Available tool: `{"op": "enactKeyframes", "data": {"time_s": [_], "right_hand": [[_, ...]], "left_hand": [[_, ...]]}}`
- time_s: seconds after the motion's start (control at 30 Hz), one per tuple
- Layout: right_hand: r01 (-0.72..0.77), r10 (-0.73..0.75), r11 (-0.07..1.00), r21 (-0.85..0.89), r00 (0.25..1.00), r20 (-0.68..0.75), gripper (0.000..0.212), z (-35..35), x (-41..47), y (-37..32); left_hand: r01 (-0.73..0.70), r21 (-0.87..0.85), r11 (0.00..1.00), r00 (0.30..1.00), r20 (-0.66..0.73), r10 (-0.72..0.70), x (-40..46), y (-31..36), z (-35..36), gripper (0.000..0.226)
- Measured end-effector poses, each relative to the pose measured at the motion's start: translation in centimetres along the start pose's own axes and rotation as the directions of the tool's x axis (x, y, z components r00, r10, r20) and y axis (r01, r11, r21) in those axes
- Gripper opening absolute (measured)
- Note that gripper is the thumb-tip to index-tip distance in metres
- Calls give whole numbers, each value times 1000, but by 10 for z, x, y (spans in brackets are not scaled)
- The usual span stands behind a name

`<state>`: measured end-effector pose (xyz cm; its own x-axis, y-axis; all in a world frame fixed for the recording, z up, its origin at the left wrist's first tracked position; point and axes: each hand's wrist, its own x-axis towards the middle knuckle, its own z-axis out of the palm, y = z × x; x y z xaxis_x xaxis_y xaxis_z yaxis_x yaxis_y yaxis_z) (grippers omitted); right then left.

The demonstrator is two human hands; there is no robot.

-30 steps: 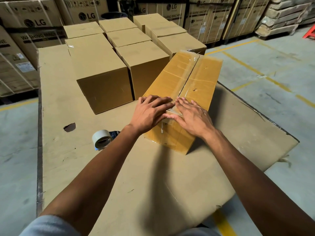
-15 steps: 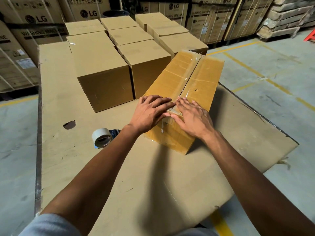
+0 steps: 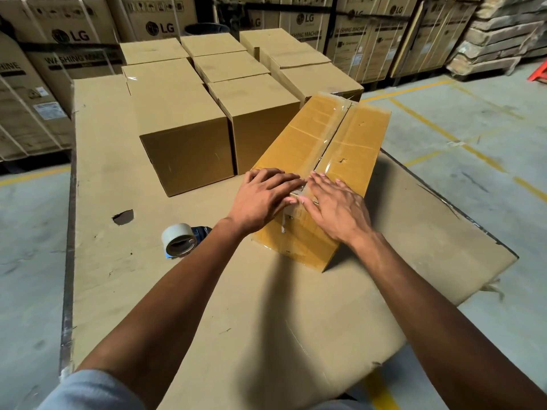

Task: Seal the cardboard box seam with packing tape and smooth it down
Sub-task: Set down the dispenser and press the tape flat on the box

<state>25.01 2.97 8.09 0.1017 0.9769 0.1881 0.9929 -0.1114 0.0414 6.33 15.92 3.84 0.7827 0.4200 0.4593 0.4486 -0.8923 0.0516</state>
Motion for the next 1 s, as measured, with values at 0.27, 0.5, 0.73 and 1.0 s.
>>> {"op": "enactKeyframes", "data": {"time_s": [0.27, 0.5, 0.73, 1.0], "right_hand": [[22, -22, 989, -145, 1000, 1, 82, 1, -6, -2], [-25, 25, 1000, -8, 1000, -14, 76, -2, 0, -3], [3, -4, 995, -101, 1000, -19, 81, 0, -2, -2], [20, -19, 998, -52, 1000, 21, 86, -5, -3, -4]], "left_hand": [[-84, 55, 995, 996, 44, 82, -6, -8, 0, 75], [16, -9, 1000, 1000, -26, -16, -4, 2, 0, 50], [-30, 45, 999, 1000, 7, 29, -5, -2, -1, 65], [-46, 57, 997, 994, 105, 40, -7, -5, -6, 73]]}}
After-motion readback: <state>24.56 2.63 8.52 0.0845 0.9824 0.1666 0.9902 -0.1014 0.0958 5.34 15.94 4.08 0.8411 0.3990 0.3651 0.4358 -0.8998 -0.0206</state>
